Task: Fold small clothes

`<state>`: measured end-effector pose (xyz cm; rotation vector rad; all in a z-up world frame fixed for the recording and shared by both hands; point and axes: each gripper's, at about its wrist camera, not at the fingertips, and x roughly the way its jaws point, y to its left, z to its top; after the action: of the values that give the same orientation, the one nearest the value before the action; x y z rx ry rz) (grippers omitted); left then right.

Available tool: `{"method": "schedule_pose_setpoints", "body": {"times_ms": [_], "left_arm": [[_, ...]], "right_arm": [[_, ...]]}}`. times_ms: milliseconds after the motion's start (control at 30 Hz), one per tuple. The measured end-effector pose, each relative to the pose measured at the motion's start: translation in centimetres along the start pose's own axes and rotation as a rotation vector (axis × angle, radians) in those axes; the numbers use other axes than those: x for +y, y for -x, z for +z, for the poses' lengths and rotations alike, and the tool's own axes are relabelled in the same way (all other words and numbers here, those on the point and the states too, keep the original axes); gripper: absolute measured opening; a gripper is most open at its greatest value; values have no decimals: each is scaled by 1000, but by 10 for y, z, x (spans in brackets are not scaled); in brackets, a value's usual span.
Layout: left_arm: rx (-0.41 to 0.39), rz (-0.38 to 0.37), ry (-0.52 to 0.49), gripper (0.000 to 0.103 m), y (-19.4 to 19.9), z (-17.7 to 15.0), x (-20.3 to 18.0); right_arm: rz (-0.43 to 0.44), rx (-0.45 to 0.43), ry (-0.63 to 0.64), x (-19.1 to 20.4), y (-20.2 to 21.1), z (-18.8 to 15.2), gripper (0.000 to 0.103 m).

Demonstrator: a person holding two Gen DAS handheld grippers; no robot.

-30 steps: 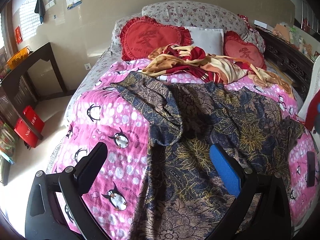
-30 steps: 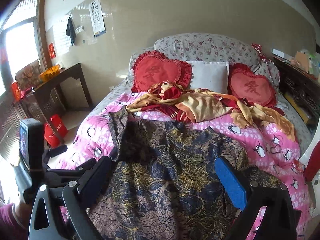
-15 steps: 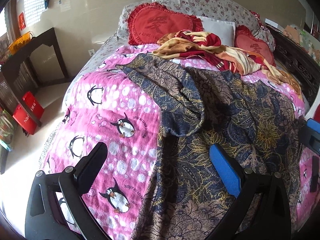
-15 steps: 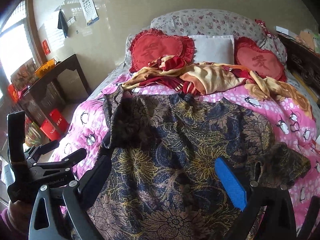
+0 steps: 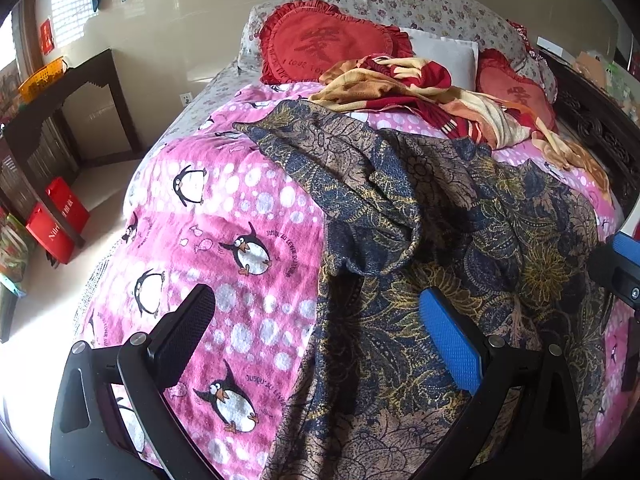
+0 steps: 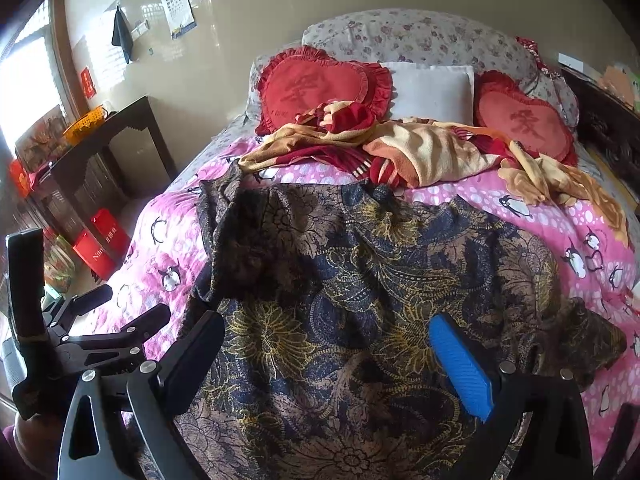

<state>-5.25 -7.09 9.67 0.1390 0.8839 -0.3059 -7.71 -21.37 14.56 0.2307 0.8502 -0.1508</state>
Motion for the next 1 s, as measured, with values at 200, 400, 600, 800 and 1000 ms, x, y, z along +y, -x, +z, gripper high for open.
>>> {"method": "schedule_pose_setpoints", "body": {"times_ms": [200, 400, 600, 800, 1000], "left_arm": [[3, -4, 2, 103, -3, 1, -2], [18, -4, 6, 102, -10, 0, -1], [30, -3, 13, 102, -17, 0, 3], [35, -12, 22, 102, -24, 1, 6], [42, -40, 14, 102, -31, 1, 4]], "right_arm": [[2, 8, -3, 0, -5, 6, 102], [3, 8, 6, 4, -11, 11, 102], [6, 18, 27, 10, -20, 17, 102], [7, 31, 47, 17, -32, 24, 102], [9, 38, 53, 18, -40, 32, 102]]}}
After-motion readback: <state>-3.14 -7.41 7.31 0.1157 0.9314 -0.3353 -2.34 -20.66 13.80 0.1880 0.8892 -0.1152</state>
